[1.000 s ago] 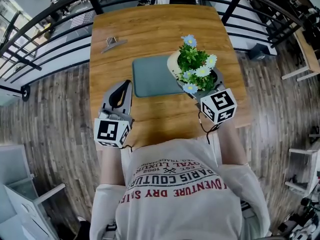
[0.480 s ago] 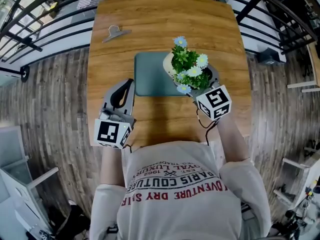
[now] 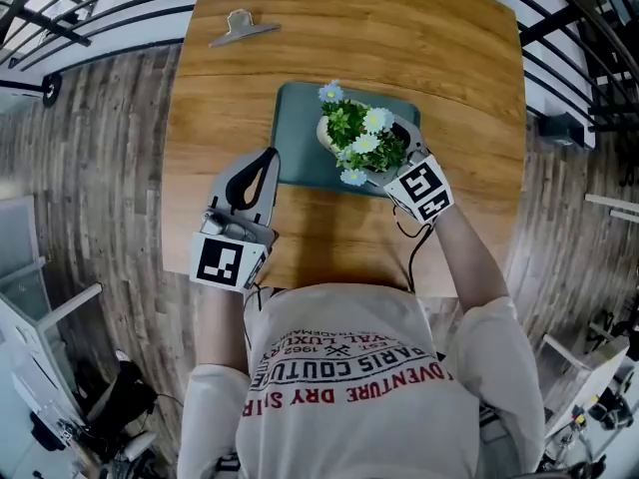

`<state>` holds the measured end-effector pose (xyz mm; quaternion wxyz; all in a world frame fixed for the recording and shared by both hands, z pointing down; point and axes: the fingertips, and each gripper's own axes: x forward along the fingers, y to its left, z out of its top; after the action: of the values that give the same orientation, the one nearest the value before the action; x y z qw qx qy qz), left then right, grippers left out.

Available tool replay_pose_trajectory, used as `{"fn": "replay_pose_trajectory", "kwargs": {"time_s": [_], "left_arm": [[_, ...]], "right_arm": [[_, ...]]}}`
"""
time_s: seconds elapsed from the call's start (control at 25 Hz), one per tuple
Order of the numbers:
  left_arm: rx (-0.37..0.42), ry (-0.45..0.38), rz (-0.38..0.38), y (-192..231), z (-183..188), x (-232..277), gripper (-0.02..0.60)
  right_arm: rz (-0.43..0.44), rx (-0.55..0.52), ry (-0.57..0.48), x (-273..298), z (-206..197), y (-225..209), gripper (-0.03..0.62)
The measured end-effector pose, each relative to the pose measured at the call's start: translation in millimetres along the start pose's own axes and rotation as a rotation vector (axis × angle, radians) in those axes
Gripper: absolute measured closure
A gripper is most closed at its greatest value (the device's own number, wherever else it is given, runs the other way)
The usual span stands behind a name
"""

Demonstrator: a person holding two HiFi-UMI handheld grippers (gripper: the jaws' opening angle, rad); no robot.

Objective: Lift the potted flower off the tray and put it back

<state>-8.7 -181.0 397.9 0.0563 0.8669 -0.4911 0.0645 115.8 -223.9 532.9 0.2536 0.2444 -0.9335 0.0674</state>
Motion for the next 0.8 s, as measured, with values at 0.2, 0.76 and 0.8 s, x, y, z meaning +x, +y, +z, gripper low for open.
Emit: {"fn": "replay_pose_trajectory", "kwargs": {"time_s": [0.2,0.76,0.8], "left_arm": [[-0.039,0.032,0.034,6.5,-27.5,7.0,0.569],[-0.078,0.104,0.069,11.4,-71.8,15.5,0.569],[-0.069,0.098,0.067,11.6,-72.3,16.1,0.569]], "right_arm": [[0.11,-0.037,0.054,34.7,-25.6,6.9,0.121],[0.279,-0.098,0.073,69.5,-58.1,9.7,0.121],[0.283,-0.091,0.072,69.9,-59.2,9.5,0.121]]}}
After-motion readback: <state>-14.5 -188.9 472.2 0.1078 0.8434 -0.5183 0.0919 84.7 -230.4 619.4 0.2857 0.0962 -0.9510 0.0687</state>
